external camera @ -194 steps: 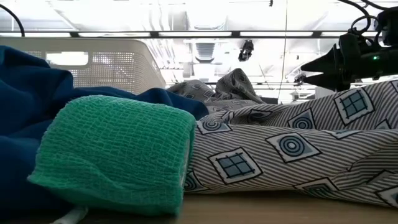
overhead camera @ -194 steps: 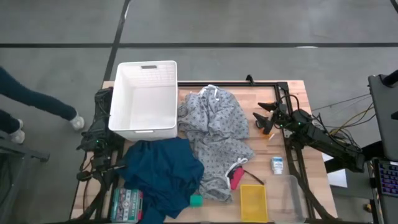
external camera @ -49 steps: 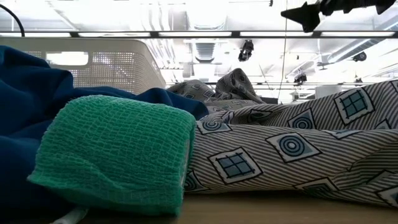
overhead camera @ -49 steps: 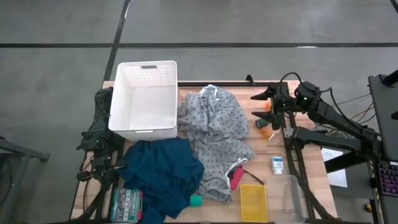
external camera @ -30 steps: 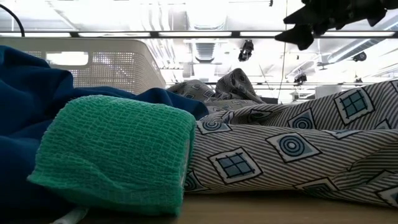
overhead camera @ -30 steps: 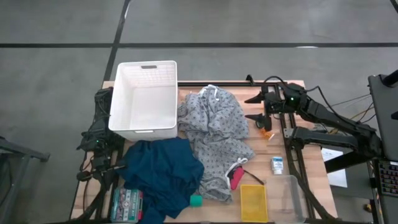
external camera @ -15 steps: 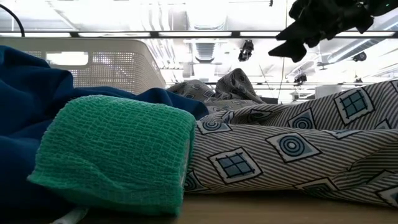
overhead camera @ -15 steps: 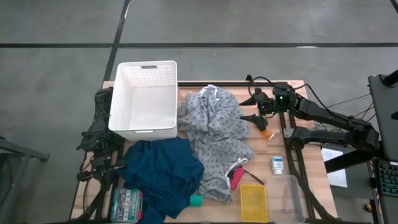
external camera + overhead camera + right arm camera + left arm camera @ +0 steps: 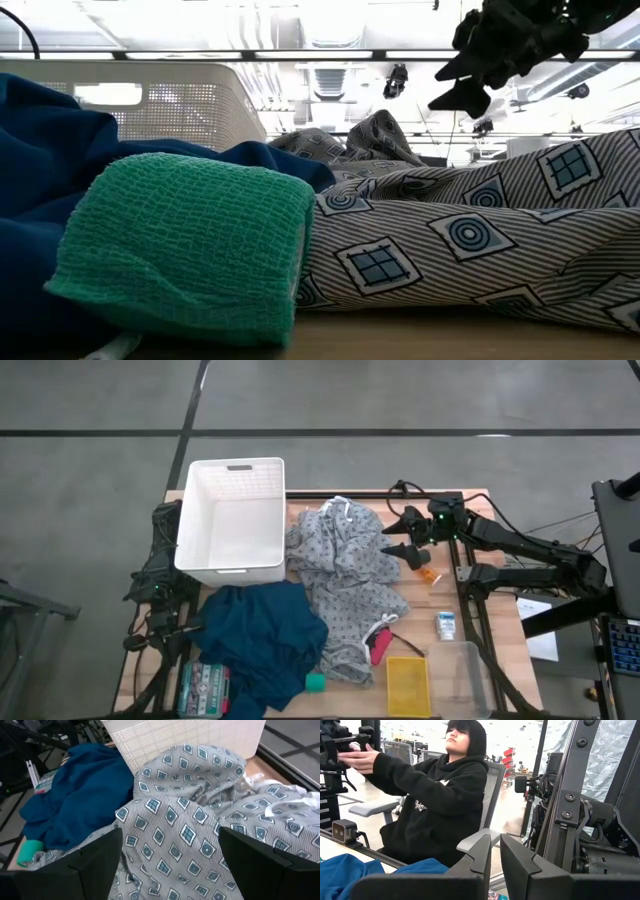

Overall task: Pick & Place Medicine items
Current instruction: Put the black bandage into the yellow bin

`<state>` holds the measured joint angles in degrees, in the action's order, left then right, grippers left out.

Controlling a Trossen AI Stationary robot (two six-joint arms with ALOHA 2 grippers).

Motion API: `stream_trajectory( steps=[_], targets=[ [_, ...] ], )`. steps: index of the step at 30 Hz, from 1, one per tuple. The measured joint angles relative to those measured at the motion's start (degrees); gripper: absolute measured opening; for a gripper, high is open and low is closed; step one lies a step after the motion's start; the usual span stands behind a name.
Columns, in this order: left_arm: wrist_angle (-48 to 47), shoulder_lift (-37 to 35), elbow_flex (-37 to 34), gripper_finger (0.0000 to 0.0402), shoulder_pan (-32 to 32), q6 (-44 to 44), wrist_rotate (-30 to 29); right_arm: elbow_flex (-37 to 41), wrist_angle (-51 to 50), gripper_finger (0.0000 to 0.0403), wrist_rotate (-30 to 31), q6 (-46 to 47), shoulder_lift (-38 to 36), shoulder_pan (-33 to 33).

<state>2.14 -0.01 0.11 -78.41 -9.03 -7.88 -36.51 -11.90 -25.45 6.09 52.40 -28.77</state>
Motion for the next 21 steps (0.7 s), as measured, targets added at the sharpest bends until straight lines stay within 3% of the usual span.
stream_trajectory(
  steps=[7,12,17,21],
  targets=[
    [0.0,0.0,0.0,0.0047,0.0,0.0,0.0,0.0,-0.6,0.0325,0.0,-4.4,-0.4,0.0],
    [0.0,0.0,0.0,0.0047,0.0,0.0,0.0,0.0,-10.5,0.0325,0.2,-9.3,-1.3,0.0],
    [0.0,0.0,0.0,0.0047,0.0,0.0,0.0,-1.3,-23.0,0.0325,6.5,-17.6,-2.3,0.0],
    [0.0,0.0,0.0,0.0047,0.0,0.0,0.0,-2.4,-25.1,0.0325,10.6,-18.7,-3.8,0.0]
  ],
)
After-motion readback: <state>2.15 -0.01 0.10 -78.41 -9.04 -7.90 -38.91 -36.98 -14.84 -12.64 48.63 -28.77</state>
